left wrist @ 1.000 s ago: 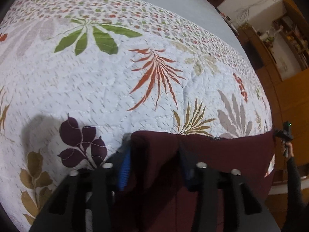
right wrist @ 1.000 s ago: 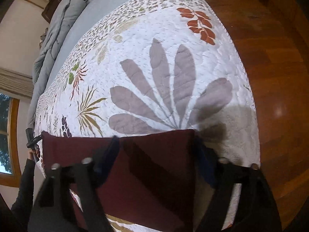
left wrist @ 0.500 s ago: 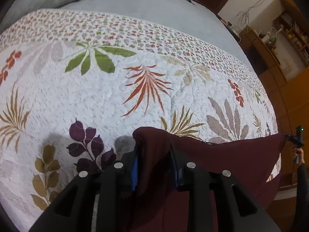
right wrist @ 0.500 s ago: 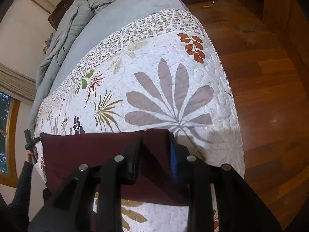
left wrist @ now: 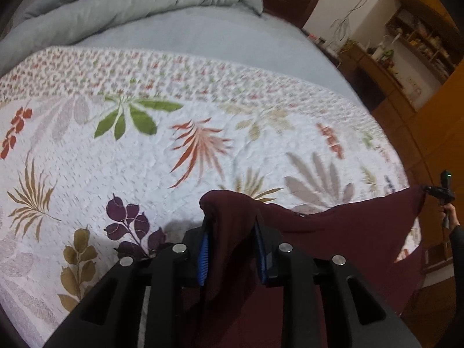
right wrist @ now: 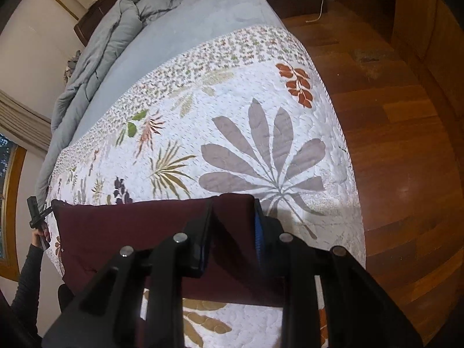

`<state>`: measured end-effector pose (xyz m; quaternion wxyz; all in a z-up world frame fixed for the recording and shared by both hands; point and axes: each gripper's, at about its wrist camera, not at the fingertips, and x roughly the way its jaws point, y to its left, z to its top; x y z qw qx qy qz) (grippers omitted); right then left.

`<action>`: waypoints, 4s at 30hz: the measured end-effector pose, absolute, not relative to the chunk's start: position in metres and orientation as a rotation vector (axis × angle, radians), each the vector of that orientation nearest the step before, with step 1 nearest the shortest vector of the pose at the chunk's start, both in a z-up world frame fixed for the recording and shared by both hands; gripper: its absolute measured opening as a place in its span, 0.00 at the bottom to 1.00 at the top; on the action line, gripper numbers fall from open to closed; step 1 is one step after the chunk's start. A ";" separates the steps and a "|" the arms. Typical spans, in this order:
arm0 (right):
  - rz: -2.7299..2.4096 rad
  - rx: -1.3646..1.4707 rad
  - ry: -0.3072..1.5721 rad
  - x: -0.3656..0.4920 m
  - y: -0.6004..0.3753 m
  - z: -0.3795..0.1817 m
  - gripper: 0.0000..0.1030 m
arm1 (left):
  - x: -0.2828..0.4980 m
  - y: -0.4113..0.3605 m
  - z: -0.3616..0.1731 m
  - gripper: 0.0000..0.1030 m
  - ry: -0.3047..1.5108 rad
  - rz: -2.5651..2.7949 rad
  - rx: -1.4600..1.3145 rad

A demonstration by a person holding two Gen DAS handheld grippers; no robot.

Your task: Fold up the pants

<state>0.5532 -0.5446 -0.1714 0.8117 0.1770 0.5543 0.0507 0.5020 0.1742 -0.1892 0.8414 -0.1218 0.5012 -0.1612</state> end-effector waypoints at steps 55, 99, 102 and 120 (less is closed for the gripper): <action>-0.043 0.908 0.559 0.225 -0.476 -0.166 0.14 | 0.187 0.171 -0.228 0.61 1.148 -0.258 -0.640; -0.090 1.215 0.753 0.218 -0.371 -0.273 0.08 | 0.194 0.163 -0.221 0.32 1.079 -0.308 -0.653; -0.108 1.236 0.770 0.215 -0.371 -0.284 0.08 | 0.191 0.169 -0.227 0.28 1.072 -0.298 -0.722; 0.132 1.201 1.036 0.281 -0.212 -0.275 0.53 | 0.181 0.100 -0.226 0.71 1.148 -0.336 -0.814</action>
